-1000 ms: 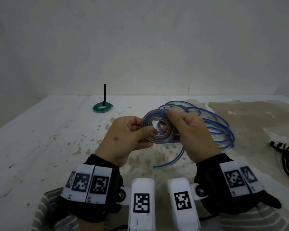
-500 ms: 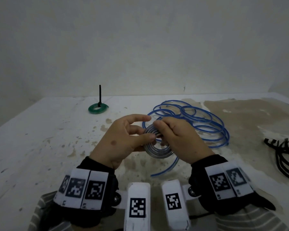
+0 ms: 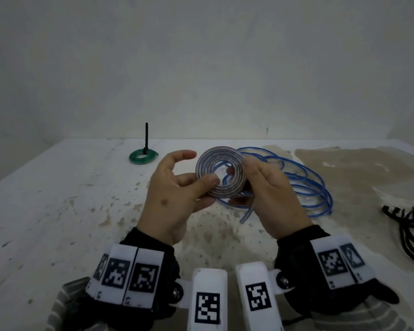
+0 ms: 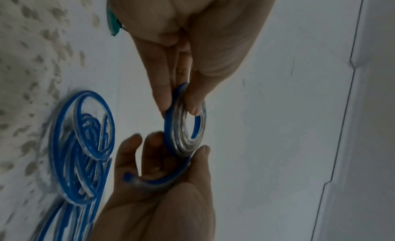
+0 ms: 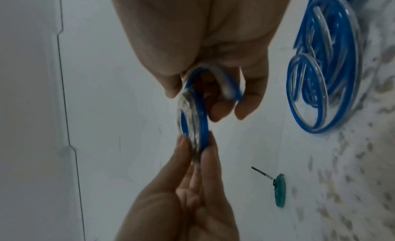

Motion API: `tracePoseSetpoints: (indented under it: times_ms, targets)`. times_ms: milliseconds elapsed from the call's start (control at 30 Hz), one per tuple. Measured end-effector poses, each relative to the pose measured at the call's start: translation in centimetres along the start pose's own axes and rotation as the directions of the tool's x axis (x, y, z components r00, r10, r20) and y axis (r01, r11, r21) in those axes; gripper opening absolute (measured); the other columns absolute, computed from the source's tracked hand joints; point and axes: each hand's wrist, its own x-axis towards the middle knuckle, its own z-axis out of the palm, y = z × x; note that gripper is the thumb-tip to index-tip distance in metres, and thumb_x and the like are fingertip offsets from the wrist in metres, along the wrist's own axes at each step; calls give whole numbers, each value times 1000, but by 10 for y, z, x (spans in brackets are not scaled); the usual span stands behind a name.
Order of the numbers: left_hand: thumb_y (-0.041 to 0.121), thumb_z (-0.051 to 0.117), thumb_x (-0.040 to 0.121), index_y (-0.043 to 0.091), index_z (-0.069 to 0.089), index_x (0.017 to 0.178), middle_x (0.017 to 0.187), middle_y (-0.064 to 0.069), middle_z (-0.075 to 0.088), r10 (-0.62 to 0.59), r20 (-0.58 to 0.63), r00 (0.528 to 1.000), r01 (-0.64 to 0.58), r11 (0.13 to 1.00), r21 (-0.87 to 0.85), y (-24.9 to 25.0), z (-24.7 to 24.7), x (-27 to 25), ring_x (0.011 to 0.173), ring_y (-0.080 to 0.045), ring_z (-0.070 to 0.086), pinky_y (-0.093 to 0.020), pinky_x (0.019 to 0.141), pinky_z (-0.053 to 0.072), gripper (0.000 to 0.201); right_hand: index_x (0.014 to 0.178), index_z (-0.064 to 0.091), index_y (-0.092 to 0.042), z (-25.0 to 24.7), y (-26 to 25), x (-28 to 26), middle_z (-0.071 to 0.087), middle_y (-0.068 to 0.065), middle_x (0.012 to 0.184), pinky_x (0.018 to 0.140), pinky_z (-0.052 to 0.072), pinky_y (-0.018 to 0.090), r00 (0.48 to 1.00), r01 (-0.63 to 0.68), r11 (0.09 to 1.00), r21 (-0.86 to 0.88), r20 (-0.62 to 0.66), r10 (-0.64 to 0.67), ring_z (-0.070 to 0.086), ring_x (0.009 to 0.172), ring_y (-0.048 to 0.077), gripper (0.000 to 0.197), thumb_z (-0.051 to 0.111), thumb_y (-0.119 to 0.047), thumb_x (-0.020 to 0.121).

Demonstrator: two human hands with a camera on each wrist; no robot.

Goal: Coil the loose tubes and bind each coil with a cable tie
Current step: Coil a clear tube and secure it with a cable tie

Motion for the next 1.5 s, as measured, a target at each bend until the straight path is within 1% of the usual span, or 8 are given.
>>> tracePoseSetpoints:
  times_ms: [200, 467, 567, 667, 767, 933, 1333, 1500]
  targets:
    - [-2, 69, 73, 12, 58, 110, 70, -6, 72, -126, 112, 986, 129, 991, -20, -8, 8, -4, 62, -14, 68, -23, 51, 54, 42, 70, 49, -11, -3, -1, -2, 49, 2, 65, 56, 42, 23, 996, 68, 984, -166, -37, -76, 47, 57, 9, 37, 32, -26, 99]
    - [22, 64, 66, 12, 70, 87, 72, -6, 72, -205, 318, 926, 136, 965, 226, 8, -7, -7, 62, -12, 67, -23, 54, 53, 24, 84, 56, -4, -12, -6, -3, 56, 4, 74, 65, 38, 24, 964, 184, 841, -508, 262, -53, 49, 66, 12, 35, 33, -27, 98]
    - [12, 64, 74, 10, 70, 84, 68, -6, 72, -172, 267, 948, 111, 967, 227, 5, -6, -7, 59, -12, 66, -24, 52, 54, 11, 79, 56, -8, -9, -7, -3, 54, 0, 69, 64, 40, 24, 971, 175, 877, -448, 227, -78, 47, 63, 5, 34, 36, -27, 97]
    - [7, 61, 80, 7, 68, 85, 66, -7, 72, -144, 197, 970, 103, 974, 204, 0, -3, -5, 58, -13, 66, -26, 55, 57, 8, 82, 58, 4, -4, -2, -1, 57, 22, 74, 68, 44, 42, 987, 138, 932, -334, 129, -99, 51, 67, 25, 43, 36, -30, 98]
    - [6, 61, 81, 5, 66, 85, 64, -7, 71, -146, 140, 979, 124, 980, 154, -1, 0, -4, 54, -13, 66, -24, 50, 55, 7, 80, 59, 5, 0, 0, 0, 59, 26, 74, 67, 48, 45, 998, 56, 965, -255, 56, -43, 53, 64, 30, 47, 37, -33, 98]
    - [7, 59, 83, 5, 63, 82, 59, -4, 70, -132, 31, 991, 130, 989, 72, -2, 2, -1, 50, -11, 65, -20, 45, 51, 5, 70, 51, -9, 1, -2, -3, 49, 3, 56, 54, 45, 35, 997, 28, 936, -351, 80, 0, 48, 49, 16, 41, 34, -36, 97]
    - [9, 46, 92, 1, 62, 103, 70, -10, 68, -224, 141, 964, 237, 968, -79, 1, -2, 3, 57, -15, 64, -25, 59, 56, 21, 73, 42, -11, -3, -3, -1, 43, 3, 64, 66, 42, 39, 976, 85, 819, -568, 211, 45, 44, 62, 22, 37, 29, -34, 98]
    - [14, 38, 98, 3, 60, 101, 61, -6, 56, -233, 101, 967, 250, 945, -210, -4, 3, 4, 50, -11, 51, -18, 48, 50, 25, 67, 35, -18, 1, -2, -1, 40, -1, 64, 56, 31, 22, 970, 134, 726, -674, 239, 43, 38, 58, 12, 37, 27, -36, 98]
